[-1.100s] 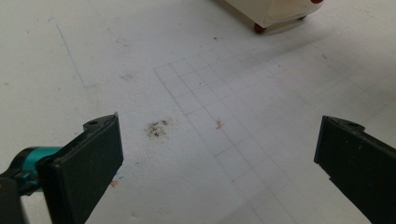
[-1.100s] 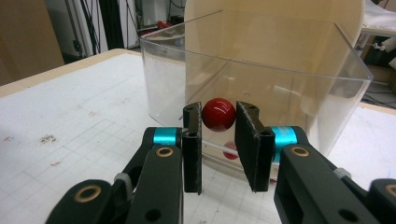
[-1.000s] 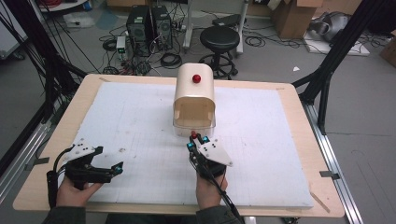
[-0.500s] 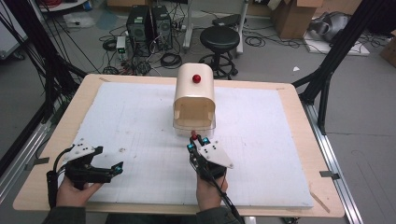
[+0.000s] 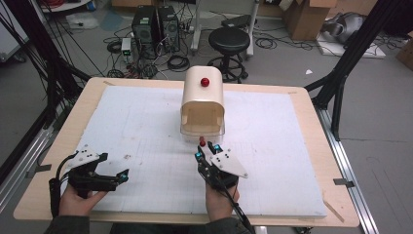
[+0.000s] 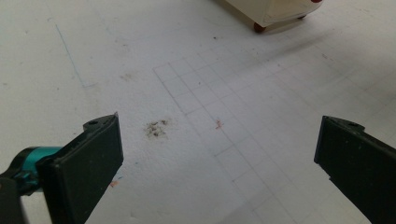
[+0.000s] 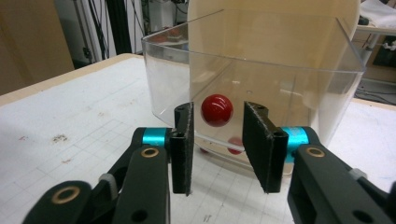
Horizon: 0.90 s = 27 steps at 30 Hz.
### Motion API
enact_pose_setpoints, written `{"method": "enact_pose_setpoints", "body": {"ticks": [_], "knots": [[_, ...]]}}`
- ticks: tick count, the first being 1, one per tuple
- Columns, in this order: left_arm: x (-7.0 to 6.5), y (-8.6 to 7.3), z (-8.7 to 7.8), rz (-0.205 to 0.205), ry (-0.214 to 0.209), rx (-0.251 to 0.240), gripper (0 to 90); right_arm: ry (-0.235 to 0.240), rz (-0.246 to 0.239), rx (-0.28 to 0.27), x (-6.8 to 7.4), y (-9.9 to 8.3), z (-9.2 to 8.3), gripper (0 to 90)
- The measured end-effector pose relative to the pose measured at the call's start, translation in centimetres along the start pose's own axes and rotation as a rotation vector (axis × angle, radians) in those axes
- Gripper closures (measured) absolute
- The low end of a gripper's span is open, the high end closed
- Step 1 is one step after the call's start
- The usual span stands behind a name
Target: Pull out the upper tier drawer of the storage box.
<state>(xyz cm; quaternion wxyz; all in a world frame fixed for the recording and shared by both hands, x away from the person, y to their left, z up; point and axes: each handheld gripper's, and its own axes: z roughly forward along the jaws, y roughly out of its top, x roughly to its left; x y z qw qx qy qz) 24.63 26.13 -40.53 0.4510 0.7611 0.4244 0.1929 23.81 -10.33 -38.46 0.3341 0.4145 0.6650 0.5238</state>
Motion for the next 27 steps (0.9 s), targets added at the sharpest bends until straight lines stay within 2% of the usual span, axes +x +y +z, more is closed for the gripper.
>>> {"method": "enact_pose_setpoints", "body": {"ticks": [9, 14, 20, 27], "knots": [[0.0, 0.0, 0.0, -0.006, -0.001, -0.001, 1.7, 0.051, -0.004, -0.011, -0.8, 0.2, -0.8, 52.6], [0.1, 0.0, 0.1, -0.005, 0.0, 0.002, 1.7, 0.056, 0.004, 0.0, -1.4, 0.2, -0.8, 51.3], [0.1, 0.0, 0.1, -0.005, 0.001, 0.002, 1.7, 0.059, -0.004, -0.002, -1.4, 0.0, -0.9, 51.2], [0.1, 0.0, 0.0, -0.008, 0.001, -0.002, 1.7, 0.076, -0.001, -0.002, -1.9, 0.1, -1.5, 44.6]]}}
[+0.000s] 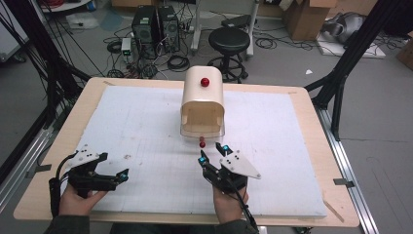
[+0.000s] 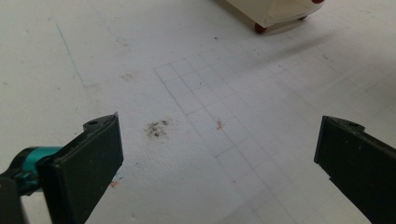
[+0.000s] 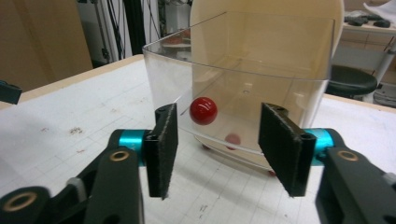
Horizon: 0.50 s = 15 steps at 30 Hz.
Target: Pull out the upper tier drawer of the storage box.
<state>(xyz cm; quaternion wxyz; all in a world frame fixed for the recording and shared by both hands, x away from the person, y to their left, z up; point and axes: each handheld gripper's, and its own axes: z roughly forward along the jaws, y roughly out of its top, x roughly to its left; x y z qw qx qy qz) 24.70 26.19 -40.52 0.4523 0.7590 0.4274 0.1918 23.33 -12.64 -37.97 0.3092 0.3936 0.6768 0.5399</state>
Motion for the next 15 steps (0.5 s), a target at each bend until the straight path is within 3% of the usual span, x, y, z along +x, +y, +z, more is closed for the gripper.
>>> {"method": "enact_pose_setpoints", "body": {"ticks": [15], "knots": [[0.0, -0.1, -0.1, -0.001, 0.001, 0.0, 1.7, 0.049, -0.003, 0.033, -2.4, 0.4, -0.9, 26.0]]}}
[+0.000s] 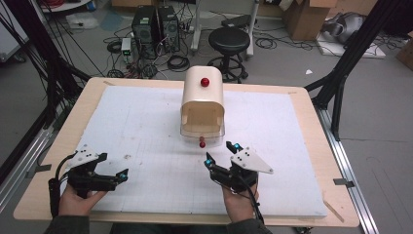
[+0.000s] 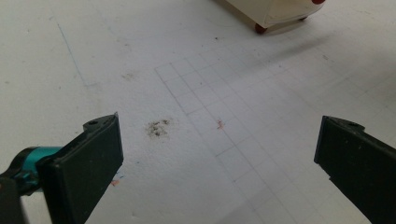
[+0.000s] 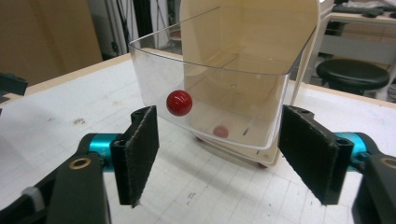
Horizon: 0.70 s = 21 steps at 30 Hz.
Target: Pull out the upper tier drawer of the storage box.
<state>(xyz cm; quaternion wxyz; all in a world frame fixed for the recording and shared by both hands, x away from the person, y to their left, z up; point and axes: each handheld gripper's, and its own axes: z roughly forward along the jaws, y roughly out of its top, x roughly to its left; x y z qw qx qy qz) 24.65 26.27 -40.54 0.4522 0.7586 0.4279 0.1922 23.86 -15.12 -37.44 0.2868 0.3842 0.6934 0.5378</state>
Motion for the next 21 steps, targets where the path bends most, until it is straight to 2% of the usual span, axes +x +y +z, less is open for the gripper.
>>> {"method": "enact_pose_setpoints", "body": {"ticks": [3, 7, 21], "knots": [[0.0, 0.0, 0.0, 0.0, -0.001, 0.0, 1.7, 0.022, 0.011, 0.015, -0.7, 0.1, 0.0, 21.0], [0.0, -0.1, 0.0, -0.004, -0.005, 0.001, 1.7, 0.028, 0.016, 0.025, -1.2, 0.2, 0.0, 18.7], [-0.1, -0.1, 0.0, -0.006, -0.011, -0.003, 1.7, 0.097, 0.043, 0.085, -4.1, 0.2, -0.2, 11.2]]}}
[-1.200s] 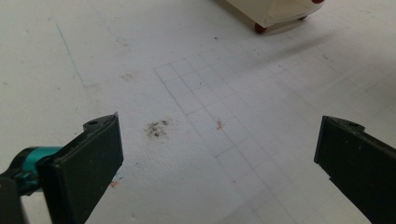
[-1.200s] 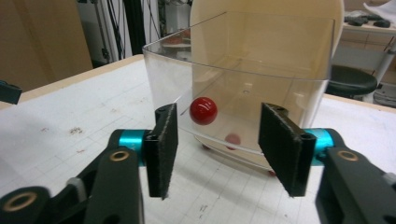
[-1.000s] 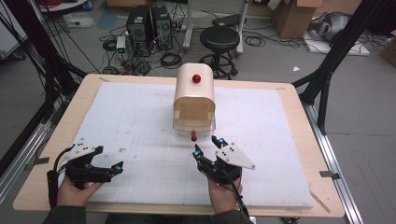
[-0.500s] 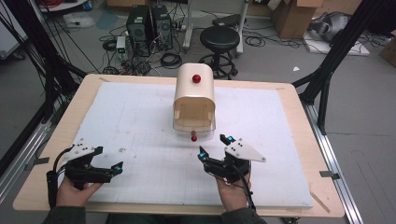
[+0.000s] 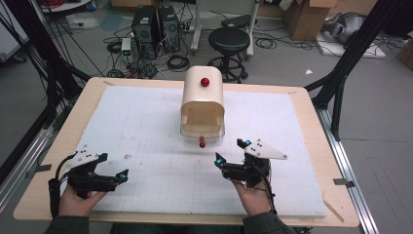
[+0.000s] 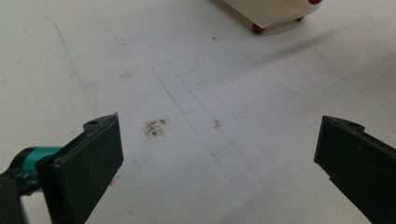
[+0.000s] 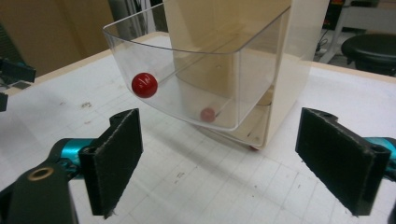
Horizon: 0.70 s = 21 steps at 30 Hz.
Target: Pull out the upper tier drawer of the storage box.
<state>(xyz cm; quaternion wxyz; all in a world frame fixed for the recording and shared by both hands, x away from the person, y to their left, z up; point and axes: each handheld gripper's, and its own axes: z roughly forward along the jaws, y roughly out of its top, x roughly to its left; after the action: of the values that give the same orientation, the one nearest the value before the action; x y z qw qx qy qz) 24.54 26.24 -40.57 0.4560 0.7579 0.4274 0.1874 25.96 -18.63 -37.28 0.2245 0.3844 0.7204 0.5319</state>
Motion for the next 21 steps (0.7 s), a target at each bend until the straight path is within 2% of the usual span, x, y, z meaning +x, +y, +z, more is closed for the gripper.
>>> {"method": "enact_pose_setpoints", "body": {"ticks": [7, 10, 21], "knots": [[0.0, 0.0, -0.1, -0.001, 0.001, -0.006, 1.7, 0.029, -0.01, 0.051, -1.7, -0.3, 0.0, 8.7], [0.0, 0.0, -0.1, -0.002, -0.001, -0.006, 1.7, 0.031, -0.007, 0.07, -2.2, -0.3, 0.0, 0.2], [-0.1, 0.1, -0.2, 0.002, -0.005, -0.009, 1.7, 0.062, -0.019, 0.118, -4.2, -0.5, 0.2, 0.1]]}}
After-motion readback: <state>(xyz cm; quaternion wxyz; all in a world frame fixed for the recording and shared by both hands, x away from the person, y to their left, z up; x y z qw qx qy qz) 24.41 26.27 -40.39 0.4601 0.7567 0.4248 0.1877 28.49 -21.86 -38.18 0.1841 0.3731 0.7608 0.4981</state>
